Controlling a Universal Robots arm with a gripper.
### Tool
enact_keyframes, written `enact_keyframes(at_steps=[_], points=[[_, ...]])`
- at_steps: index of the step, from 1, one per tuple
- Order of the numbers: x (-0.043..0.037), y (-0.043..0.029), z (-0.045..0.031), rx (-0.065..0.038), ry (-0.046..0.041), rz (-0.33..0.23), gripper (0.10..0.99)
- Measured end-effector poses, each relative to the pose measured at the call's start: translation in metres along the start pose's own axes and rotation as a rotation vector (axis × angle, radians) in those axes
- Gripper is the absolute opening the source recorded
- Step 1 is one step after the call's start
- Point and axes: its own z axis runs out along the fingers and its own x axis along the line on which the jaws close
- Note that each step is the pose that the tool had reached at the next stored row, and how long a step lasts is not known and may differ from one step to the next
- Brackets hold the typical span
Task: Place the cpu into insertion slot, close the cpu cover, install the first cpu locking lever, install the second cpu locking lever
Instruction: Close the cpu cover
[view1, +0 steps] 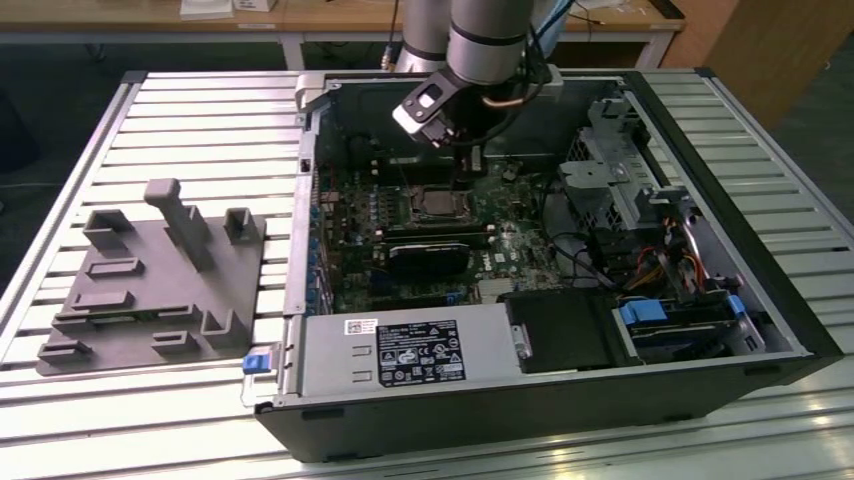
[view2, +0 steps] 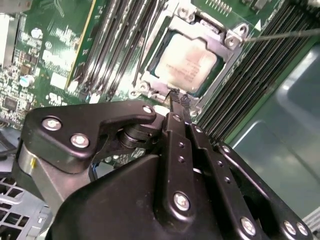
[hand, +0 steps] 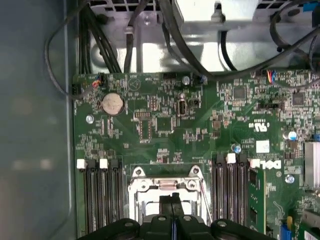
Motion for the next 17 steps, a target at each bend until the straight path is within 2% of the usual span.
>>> enact_keyframes(at_steps=[4, 9, 10, 12, 17], points=[[-0.0010, -0.0118, 0.0033, -0.018, 0.0006, 0.000, 0.106], [-0.0027, -0.0202, 0.0080, -0.035, 0.0014, 0.000, 0.106], [-0.0041, -0.0316, 0.0119, -0.050, 0.0022, -0.001, 0.106], [-0.0043, -0.0341, 0.0122, -0.053, 0.0022, -0.001, 0.106], [-0.0043, -0.0343, 0.0122, -0.053, 0.0022, -0.001, 0.106]])
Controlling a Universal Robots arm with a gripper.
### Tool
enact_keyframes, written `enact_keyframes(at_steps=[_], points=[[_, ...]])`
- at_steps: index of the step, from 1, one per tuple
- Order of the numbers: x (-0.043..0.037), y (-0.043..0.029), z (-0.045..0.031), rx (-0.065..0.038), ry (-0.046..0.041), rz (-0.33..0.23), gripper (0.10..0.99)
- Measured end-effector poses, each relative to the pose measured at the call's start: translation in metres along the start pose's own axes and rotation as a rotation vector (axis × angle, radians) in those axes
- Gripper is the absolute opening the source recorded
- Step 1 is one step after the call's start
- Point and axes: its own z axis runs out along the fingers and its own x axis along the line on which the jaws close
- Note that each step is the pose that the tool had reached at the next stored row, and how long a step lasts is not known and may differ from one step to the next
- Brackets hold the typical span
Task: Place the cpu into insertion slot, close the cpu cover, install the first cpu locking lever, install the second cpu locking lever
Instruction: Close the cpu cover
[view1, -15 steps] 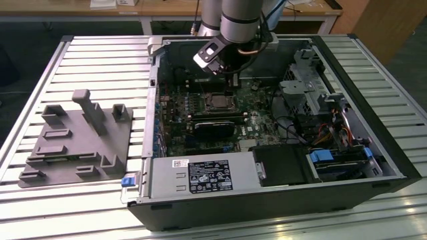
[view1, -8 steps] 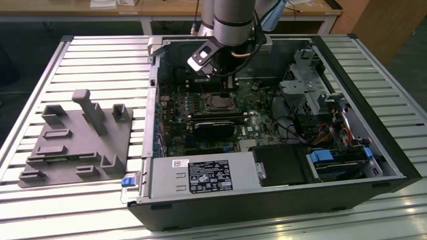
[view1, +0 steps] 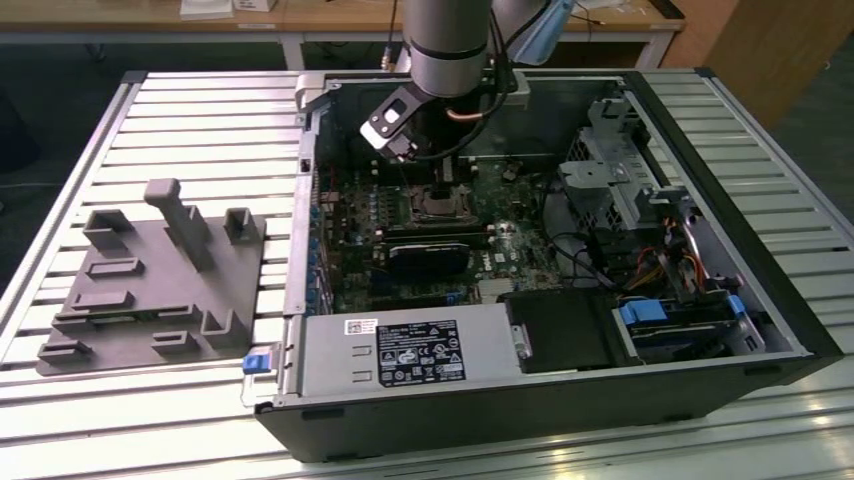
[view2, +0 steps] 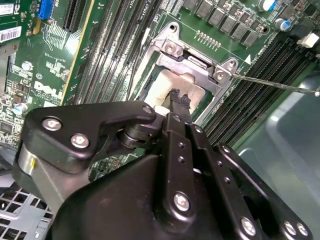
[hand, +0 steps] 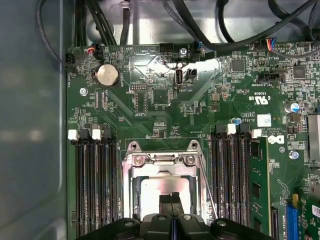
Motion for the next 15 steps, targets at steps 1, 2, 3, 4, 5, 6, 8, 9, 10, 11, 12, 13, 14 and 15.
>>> enact_keyframes(at_steps=[1, 2, 3, 4, 5, 6, 8, 9, 10, 11, 12, 13, 14, 15], points=[[0.0000, 0.0000, 0.0000, 0.000, -0.0001, -0.002, 0.106], [0.0000, 0.0000, 0.0000, 0.000, 0.0001, -0.008, 0.106], [0.0000, 0.0000, 0.0000, 0.000, 0.0006, -0.020, 0.106], [0.0000, -0.0001, 0.0001, 0.000, 0.0012, -0.034, 0.106], [0.0000, -0.0001, 0.0001, 0.001, 0.0018, -0.051, 0.106], [0.0000, 0.0000, 0.0001, 0.001, 0.0021, -0.069, 0.106], [0.0000, 0.0000, 0.0001, 0.001, 0.0019, -0.105, 0.106], [0.0000, -0.0001, 0.0001, 0.001, 0.0018, -0.124, 0.106], [0.0000, 0.0000, 0.0001, 0.002, 0.0017, -0.142, 0.106], [0.0000, 0.0000, 0.0002, 0.002, 0.0017, -0.161, 0.106], [0.0000, 0.0000, 0.0002, 0.002, 0.0016, -0.178, 0.106], [0.0000, -0.0001, 0.0002, 0.002, 0.0014, -0.196, 0.106], [0.0000, 0.0000, 0.0002, 0.002, 0.0013, -0.214, 0.106], [0.0000, 0.0000, 0.0002, 0.003, 0.0012, -0.232, 0.106]])
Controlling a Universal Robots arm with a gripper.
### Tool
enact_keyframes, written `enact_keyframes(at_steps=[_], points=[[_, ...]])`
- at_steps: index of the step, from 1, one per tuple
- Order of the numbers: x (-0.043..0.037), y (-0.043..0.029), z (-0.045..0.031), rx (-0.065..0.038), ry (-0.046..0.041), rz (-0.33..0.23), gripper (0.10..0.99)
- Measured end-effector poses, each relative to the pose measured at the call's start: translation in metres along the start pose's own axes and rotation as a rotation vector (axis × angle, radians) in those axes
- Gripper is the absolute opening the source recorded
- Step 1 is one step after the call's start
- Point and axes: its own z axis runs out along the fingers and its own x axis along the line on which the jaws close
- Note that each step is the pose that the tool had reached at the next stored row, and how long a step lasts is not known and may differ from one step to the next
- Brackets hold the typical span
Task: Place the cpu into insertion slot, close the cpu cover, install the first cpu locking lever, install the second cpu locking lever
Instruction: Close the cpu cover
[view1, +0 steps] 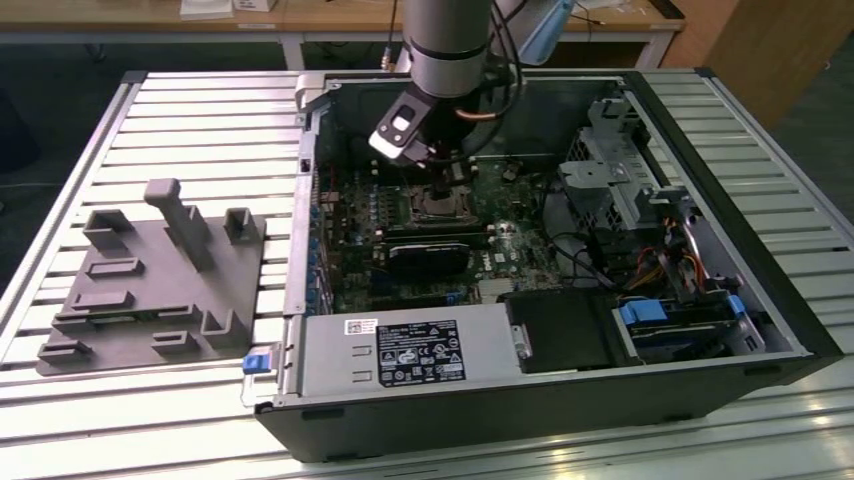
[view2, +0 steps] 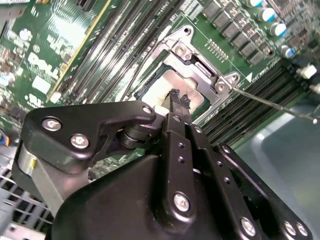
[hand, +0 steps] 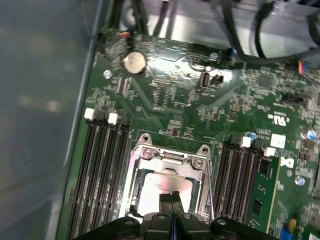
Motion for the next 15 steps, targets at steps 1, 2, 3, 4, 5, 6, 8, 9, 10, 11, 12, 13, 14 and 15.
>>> enact_keyframes(at_steps=[1, 2, 3, 4, 5, 6, 8, 9, 10, 11, 12, 13, 14, 15], points=[[0.0000, 0.0000, 0.0000, 0.000, -0.0001, -0.018, 0.106], [0.0000, 0.0000, 0.0000, 0.001, -0.0004, -0.037, 0.106], [0.0000, 0.0000, 0.0000, 0.001, -0.0006, -0.055, 0.106], [0.0000, 0.0000, 0.0000, 0.001, -0.0006, -0.073, 0.106], [0.0000, 0.0000, 0.0000, 0.001, -0.0008, -0.091, 0.106], [0.0000, 0.0000, 0.0000, 0.001, -0.0009, -0.110, 0.106], [0.0000, 0.0000, 0.0000, 0.002, -0.0014, -0.147, 0.106], [0.0000, 0.0000, 0.0000, 0.002, -0.0016, -0.165, 0.106], [0.0000, 0.0000, 0.0001, 0.002, -0.0018, -0.183, 0.106], [0.0000, 0.0000, 0.0001, 0.003, -0.0021, -0.201, 0.106], [0.0000, 0.0000, 0.0001, 0.003, -0.0023, -0.219, 0.106], [0.0000, 0.0000, 0.0001, 0.003, -0.0025, -0.237, 0.106], [0.0000, 0.0000, 0.0001, 0.003, -0.0028, -0.255, 0.106], [0.0000, 0.0000, 0.0000, 0.004, -0.0030, -0.273, 0.106]])
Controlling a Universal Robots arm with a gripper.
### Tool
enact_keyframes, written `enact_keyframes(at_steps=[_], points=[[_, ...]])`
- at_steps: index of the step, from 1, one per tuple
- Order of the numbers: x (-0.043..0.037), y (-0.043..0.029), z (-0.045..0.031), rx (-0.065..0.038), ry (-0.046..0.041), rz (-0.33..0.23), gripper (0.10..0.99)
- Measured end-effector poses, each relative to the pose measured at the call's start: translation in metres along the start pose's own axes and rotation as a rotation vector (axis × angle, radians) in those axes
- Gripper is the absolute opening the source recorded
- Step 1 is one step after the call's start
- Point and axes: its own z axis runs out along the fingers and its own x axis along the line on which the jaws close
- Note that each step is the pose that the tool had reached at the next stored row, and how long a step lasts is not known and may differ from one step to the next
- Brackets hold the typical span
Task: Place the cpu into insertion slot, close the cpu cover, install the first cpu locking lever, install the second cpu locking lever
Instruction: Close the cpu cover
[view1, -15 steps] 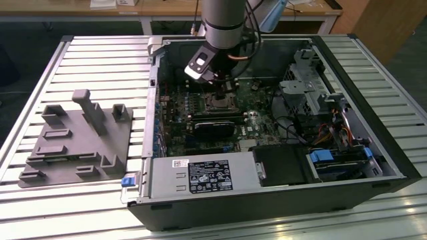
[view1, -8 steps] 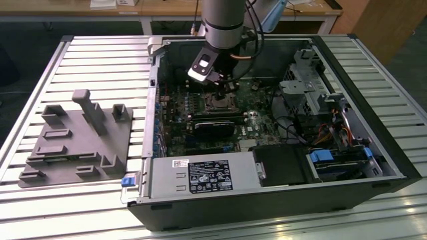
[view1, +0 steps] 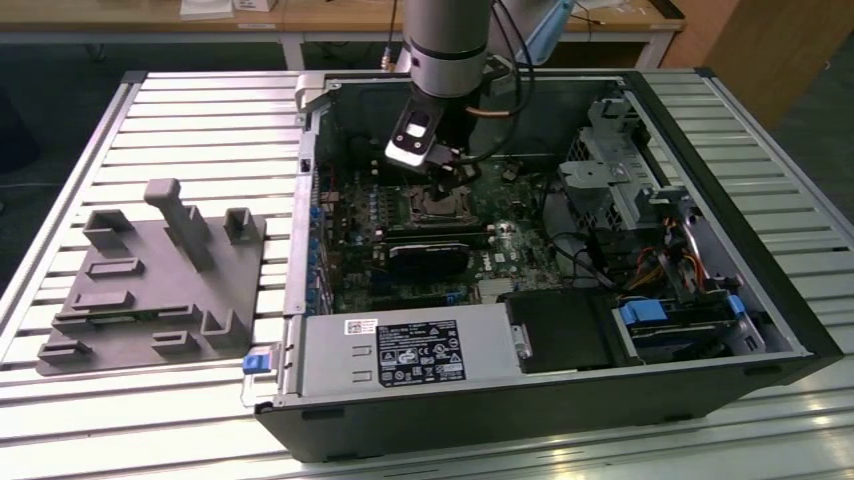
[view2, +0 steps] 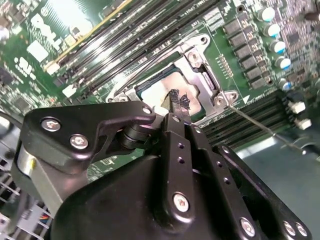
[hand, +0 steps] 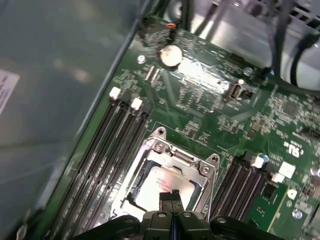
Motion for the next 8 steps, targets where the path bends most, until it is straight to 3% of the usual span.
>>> enact_keyframes(at_steps=[8], points=[[0.0000, 0.0000, 0.0000, 0.000, 0.0016, -0.147, 0.106]])
